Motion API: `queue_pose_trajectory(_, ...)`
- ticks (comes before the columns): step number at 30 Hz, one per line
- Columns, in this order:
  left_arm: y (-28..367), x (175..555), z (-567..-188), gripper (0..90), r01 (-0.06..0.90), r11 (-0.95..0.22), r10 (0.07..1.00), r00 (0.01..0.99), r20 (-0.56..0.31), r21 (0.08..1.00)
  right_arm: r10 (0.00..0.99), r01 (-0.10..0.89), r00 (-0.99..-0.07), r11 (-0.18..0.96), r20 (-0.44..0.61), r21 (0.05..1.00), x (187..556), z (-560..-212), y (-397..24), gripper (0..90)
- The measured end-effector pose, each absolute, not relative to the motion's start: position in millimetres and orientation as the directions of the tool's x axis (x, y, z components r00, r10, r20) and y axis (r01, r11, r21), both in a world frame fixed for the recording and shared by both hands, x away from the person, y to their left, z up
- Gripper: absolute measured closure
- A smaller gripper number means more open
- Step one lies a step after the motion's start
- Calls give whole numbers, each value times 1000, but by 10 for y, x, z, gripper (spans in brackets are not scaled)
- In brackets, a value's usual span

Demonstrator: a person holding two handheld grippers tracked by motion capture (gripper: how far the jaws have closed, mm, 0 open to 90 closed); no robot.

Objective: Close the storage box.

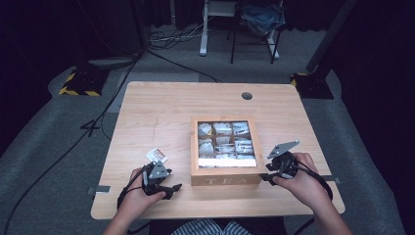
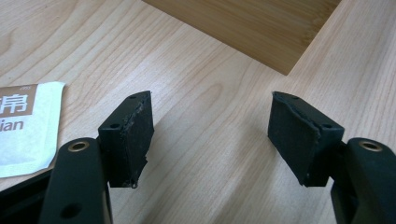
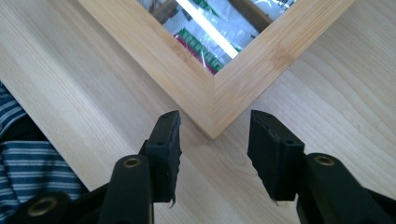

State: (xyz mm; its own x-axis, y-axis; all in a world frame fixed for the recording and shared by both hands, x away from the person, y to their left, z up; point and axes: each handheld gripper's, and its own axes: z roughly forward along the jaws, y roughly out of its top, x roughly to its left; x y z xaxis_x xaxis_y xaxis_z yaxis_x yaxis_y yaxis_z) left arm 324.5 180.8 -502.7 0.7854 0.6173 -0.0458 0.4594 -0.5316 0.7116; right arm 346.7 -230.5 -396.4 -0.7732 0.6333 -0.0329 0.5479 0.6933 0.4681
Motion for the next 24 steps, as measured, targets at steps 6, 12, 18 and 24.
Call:
queue_pose_trajectory(6, 1844, 3201, -5026, 319, 467, -527, 630, 775, -42, 710, 631, 528, -775, 682, -40, 506, 3488, -3908, -2304, 475)
queue_pose_trajectory(12, 1898, 3168, -5010, 322, 473, -517, 643, 765, -41, 713, 654, 502, -756, 594, -14, 628, 3538, -3789, -2373, 459)
queue_pose_trajectory(18, 1943, 3160, -5016, 323, 479, -513, 653, 756, -38, 712, 688, 500, -725, 541, -14, 676, 3598, -3745, -2480, 470)
queue_pose_trajectory(24, 1946, 3158, -5030, 321, 482, -514, 657, 753, -35, 710, 711, 503, -703, 507, -11, 700, 3645, -3741, -2564, 469)
